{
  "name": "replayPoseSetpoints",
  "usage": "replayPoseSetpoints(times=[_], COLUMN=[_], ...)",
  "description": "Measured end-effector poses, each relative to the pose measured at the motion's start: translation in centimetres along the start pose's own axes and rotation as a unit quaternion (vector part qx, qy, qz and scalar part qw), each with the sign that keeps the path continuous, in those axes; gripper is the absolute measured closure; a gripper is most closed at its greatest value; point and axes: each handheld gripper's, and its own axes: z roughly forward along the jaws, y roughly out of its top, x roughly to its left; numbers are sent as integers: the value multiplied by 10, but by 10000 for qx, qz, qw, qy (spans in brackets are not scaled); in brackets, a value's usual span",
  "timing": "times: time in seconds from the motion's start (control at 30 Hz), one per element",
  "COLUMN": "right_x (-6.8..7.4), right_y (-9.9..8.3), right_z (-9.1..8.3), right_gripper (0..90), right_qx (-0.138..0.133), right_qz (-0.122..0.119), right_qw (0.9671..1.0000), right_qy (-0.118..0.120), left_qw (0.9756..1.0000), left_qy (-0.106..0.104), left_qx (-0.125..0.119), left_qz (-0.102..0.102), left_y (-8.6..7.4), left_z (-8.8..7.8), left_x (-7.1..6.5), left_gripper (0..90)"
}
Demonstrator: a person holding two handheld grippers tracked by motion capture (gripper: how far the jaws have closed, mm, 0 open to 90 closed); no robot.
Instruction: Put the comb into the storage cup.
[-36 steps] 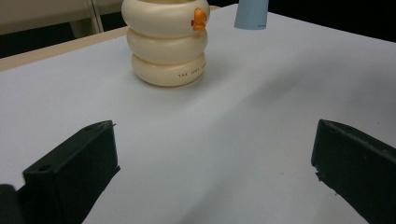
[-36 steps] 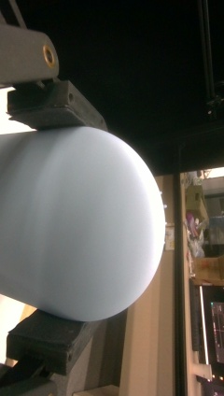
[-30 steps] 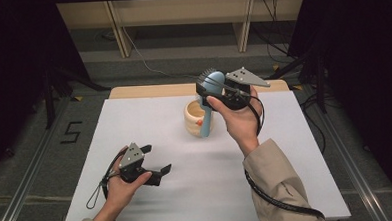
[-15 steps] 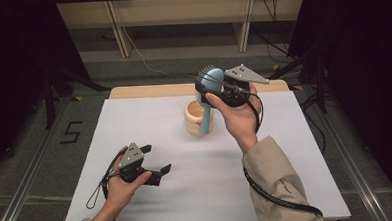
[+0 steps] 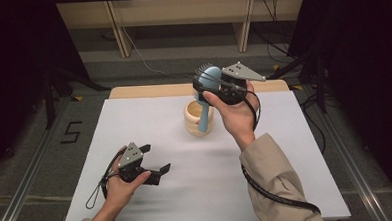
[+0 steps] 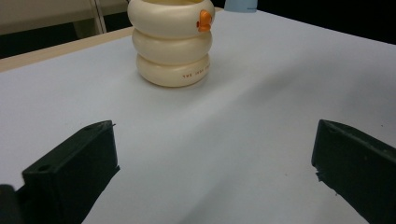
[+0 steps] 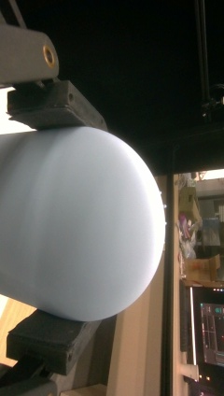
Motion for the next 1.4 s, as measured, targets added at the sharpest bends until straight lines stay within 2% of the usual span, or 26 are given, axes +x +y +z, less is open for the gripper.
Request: replayPoseSetpoints(times=[0.13, 1.4], right_x=[-1, -7], right_y=[1, 10], right_z=[0, 7], right_gripper=[202, 202], right_qx=[-12, -112], right_qz=[50, 14], right_qw=[10000, 9998], right_qy=[14, -145], left_qw=[10000, 10000], left_qy=[-6, -11], left_qx=[-2, 25], left_qz=[19, 14], left_y=[0, 0], left_z=[1, 2], left_x=[-1, -1], left_gripper=[0, 0])
